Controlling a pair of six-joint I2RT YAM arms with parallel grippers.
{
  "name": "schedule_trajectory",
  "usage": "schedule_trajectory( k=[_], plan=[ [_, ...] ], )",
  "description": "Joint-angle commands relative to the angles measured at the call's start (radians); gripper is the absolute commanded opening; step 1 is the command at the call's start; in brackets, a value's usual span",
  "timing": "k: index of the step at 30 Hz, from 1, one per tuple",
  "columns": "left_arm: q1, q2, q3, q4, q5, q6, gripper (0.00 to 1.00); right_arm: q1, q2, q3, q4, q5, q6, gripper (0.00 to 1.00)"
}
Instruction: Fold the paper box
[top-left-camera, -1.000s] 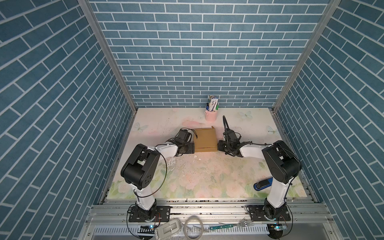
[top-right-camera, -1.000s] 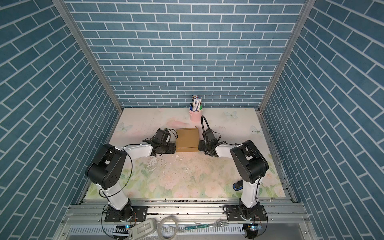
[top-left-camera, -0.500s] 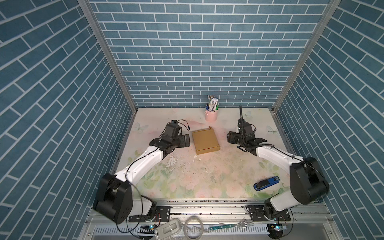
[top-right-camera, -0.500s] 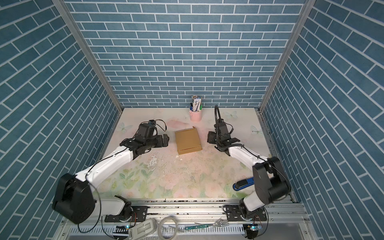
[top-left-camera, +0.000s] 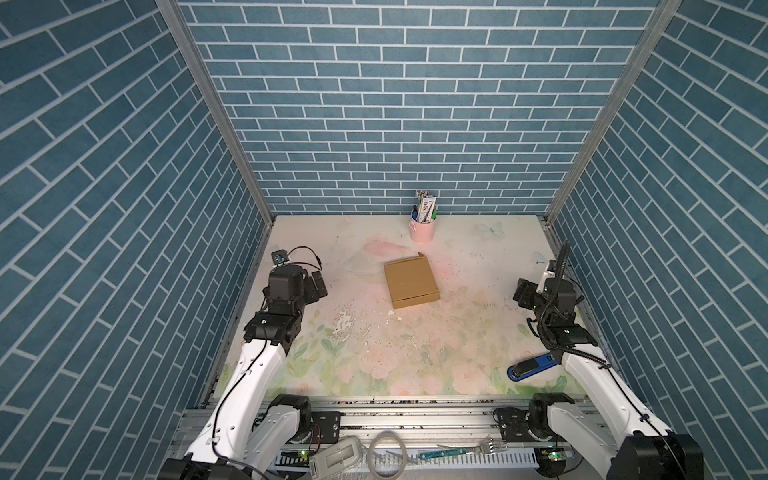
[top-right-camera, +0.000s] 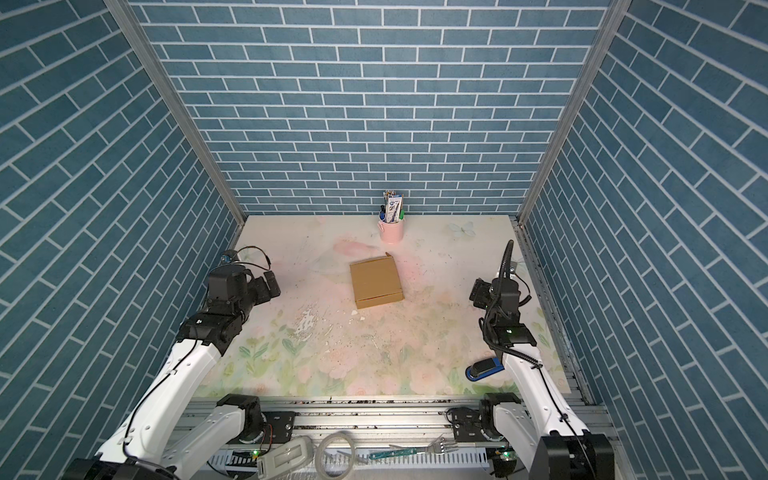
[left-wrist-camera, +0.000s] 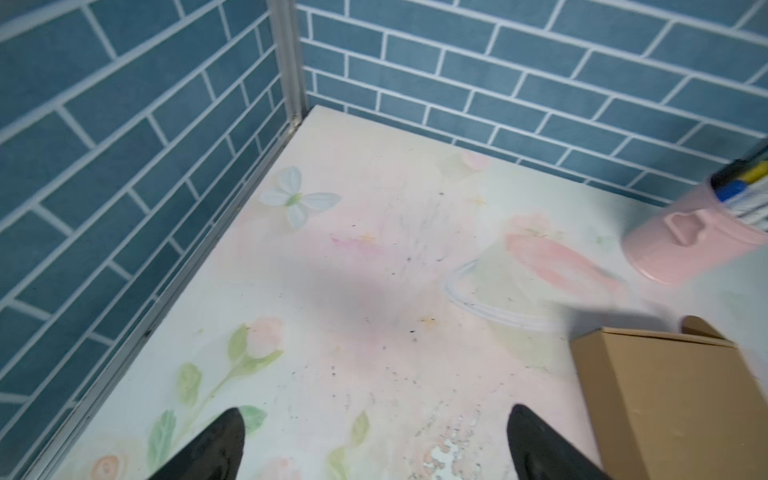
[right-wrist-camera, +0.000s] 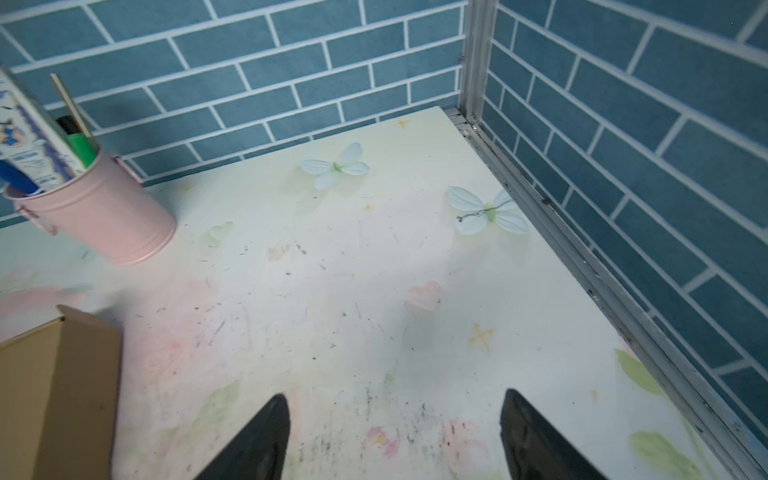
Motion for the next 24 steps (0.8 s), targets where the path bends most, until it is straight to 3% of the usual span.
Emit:
schedule_trajectory(
  k=[1,5,9,12,15,21,24],
  plan=[
    [0.054,0.076,-0.042,0.11,0.0,0.042,0.99,-0.099,0.027,-0.075,0.166,-0.058,-0.006,0.81],
    [0.126,0.174,-0.15,0.299,0.091,0.057,1.0,-0.162,0.118,-0.129,0.332,-0.089,-0.008,0.82],
    [0.186,0.22,-0.228,0.504,0.153,0.11,1.0,-0.166,0.215,-0.234,0.638,-0.083,-0.044,0.82],
    [0.185,0.246,-0.328,0.764,0.18,0.164,1.0,-0.166,0.3,-0.237,0.743,-0.093,-0.081,0.82],
    [0.185,0.336,-0.367,0.911,0.224,0.167,1.0,-0.166,0.33,-0.23,0.774,-0.085,-0.1,0.82],
    [0.177,0.386,-0.364,0.969,0.201,0.186,1.0,-0.166,0.391,-0.216,0.827,-0.114,-0.107,0.82],
    [0.084,0.405,-0.334,0.959,0.119,0.276,1.0,-0.163,0.511,-0.228,0.983,-0.146,-0.127,0.81]
  ],
)
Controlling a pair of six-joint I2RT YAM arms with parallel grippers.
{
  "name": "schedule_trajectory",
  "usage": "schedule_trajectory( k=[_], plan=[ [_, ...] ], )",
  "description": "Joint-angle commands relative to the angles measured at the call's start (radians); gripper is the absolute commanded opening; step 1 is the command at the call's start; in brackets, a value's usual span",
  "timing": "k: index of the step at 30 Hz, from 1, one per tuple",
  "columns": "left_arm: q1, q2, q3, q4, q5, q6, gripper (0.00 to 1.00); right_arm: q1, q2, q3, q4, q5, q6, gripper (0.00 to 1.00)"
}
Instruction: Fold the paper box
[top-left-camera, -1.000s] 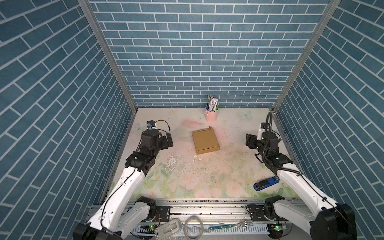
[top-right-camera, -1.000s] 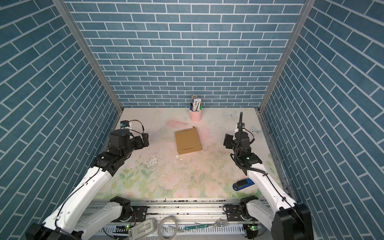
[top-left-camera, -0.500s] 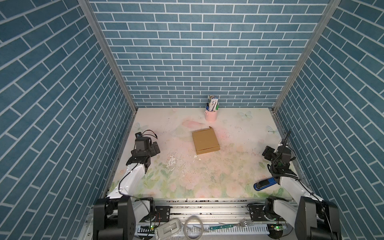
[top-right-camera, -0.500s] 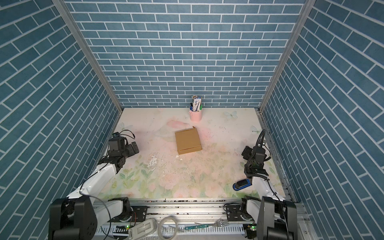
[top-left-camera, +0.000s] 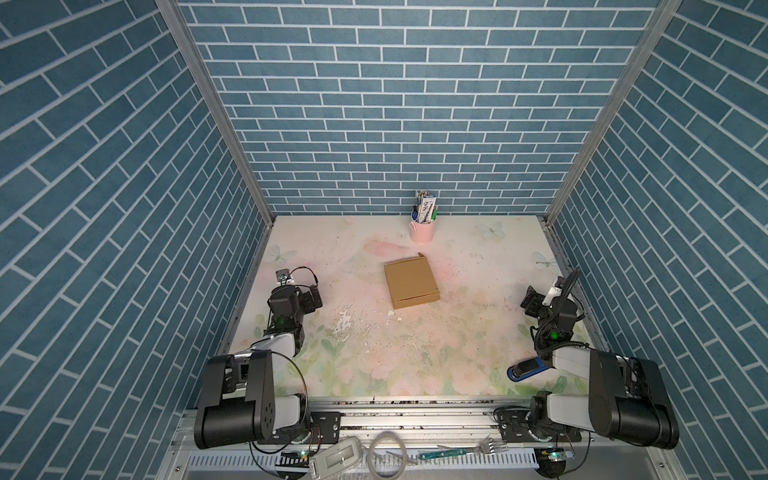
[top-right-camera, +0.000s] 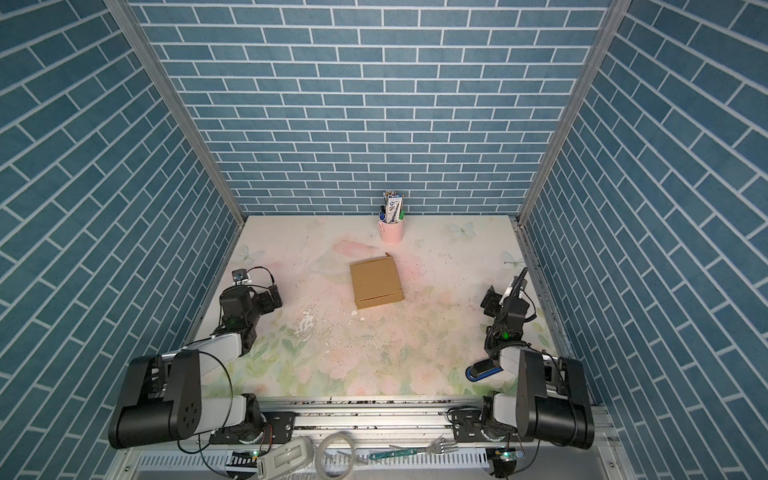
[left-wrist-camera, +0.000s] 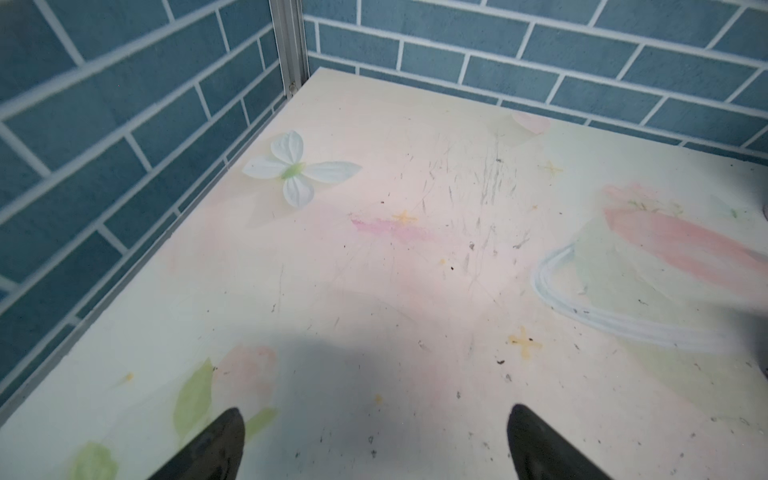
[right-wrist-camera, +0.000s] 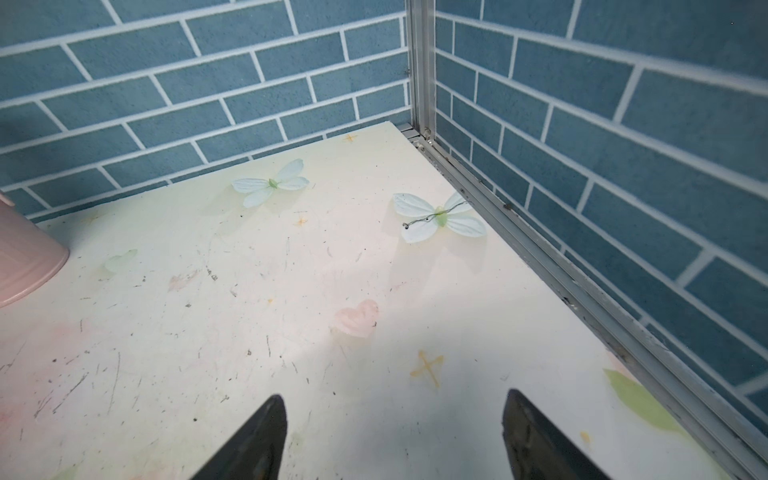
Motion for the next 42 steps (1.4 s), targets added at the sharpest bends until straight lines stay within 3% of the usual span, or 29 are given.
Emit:
schedule_trajectory(
  k=[1,3,6,7,8,11,14,16,42],
  plan=[
    [-0.125,0.033,0.033,0.097,-0.079,0.164,1.0,0.0,0.08,0.003,0.161,-0.039,-0.05,0.82],
    [-0.193,0.101,0.0,0.241,-0.087,0.268,1.0,0.001,0.09,0.003,0.169,-0.041,-0.05,0.82],
    [-0.18,0.205,-0.091,0.516,-0.142,0.242,0.99,0.0,0.161,-0.012,0.26,-0.043,-0.051,0.82],
    [-0.179,0.205,-0.07,0.471,-0.141,0.237,1.0,0.0,0.192,-0.019,0.323,-0.059,-0.047,0.82],
    [-0.177,0.177,-0.031,0.355,-0.116,0.239,1.0,0.0,0.169,-0.014,0.276,-0.052,-0.049,0.83],
    [-0.123,0.186,0.023,0.249,-0.051,0.195,0.99,0.003,0.166,0.035,0.187,-0.09,-0.068,0.82],
    [-0.123,0.191,0.018,0.266,-0.049,0.195,1.0,0.022,0.164,0.138,-0.015,-0.128,-0.11,0.99],
    [-0.122,0.192,0.019,0.27,-0.047,0.195,1.0,0.069,0.169,0.165,-0.06,-0.072,-0.146,0.99],
    [-0.121,0.195,0.013,0.287,-0.049,0.195,1.0,0.069,0.166,0.157,-0.048,-0.078,-0.146,0.99]
  ],
)
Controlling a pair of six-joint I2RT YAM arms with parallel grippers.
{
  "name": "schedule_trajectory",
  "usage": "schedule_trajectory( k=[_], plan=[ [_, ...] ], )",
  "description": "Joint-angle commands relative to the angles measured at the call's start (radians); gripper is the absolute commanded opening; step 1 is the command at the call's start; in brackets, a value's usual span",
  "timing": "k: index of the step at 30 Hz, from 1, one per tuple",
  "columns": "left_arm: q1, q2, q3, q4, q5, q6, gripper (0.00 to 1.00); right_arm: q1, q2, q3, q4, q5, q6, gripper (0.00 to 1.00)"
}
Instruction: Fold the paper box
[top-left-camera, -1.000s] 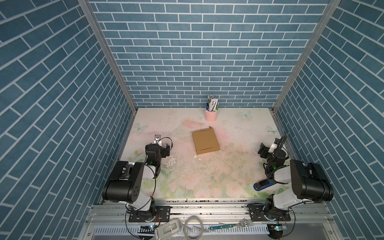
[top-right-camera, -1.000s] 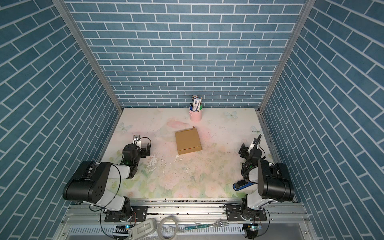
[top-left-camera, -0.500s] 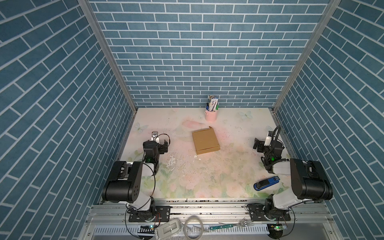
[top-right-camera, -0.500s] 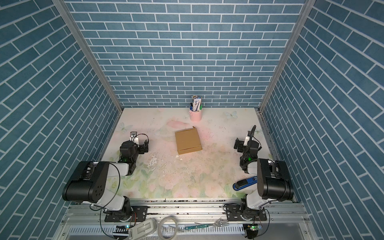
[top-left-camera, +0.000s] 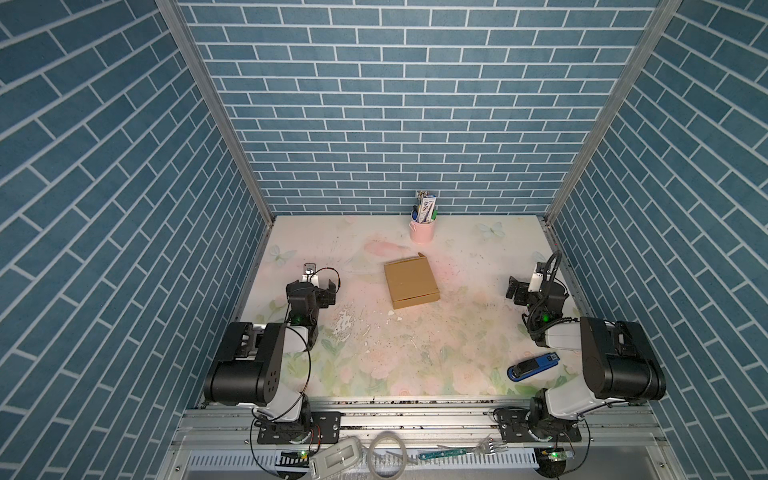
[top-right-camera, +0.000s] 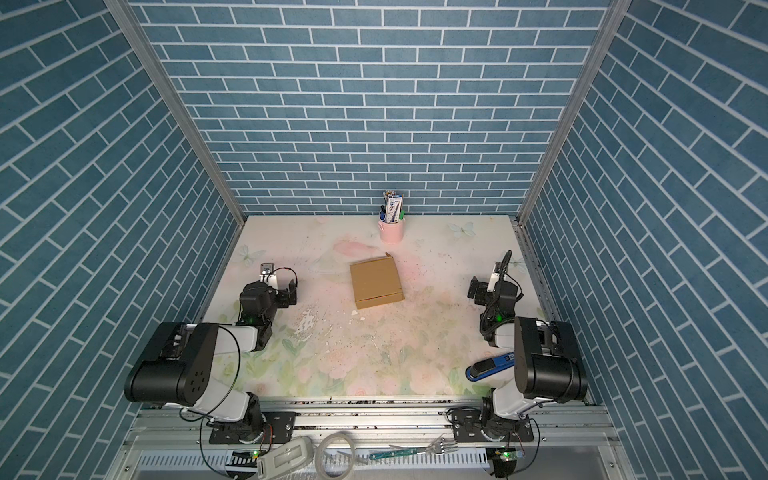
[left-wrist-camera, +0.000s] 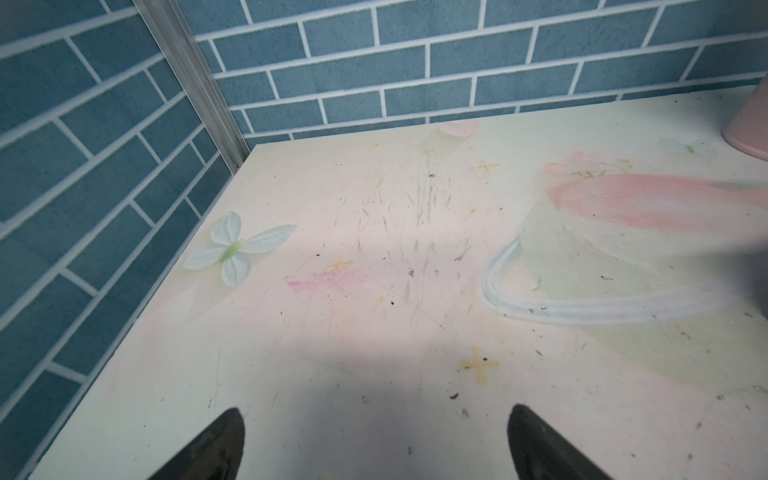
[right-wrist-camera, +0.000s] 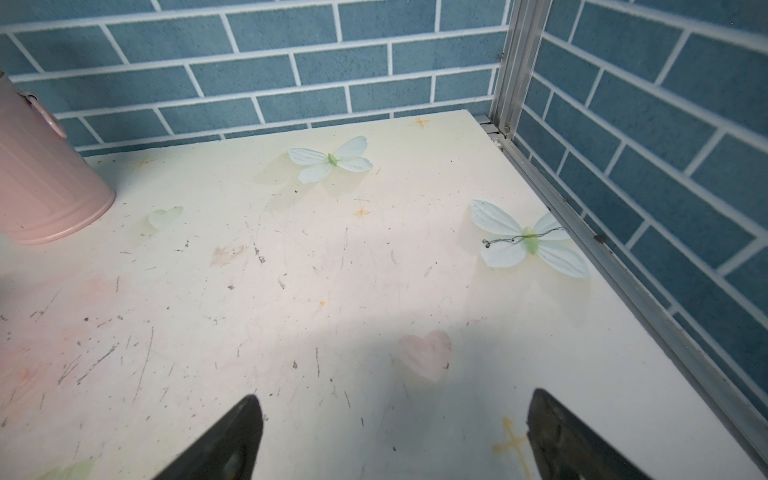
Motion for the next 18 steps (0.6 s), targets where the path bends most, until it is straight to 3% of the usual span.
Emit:
schedule_trajectory(
  k=[1,18],
  plan=[
    [0.001,-0.003,0.006,0.007,0.002,-0.003,1.0,-0.001,0.002,-0.007,-0.003,0.0,-0.041,0.99],
    [0.002,-0.002,0.005,0.011,0.003,-0.001,0.99,-0.001,0.002,-0.007,-0.003,-0.001,-0.041,0.99]
  ],
)
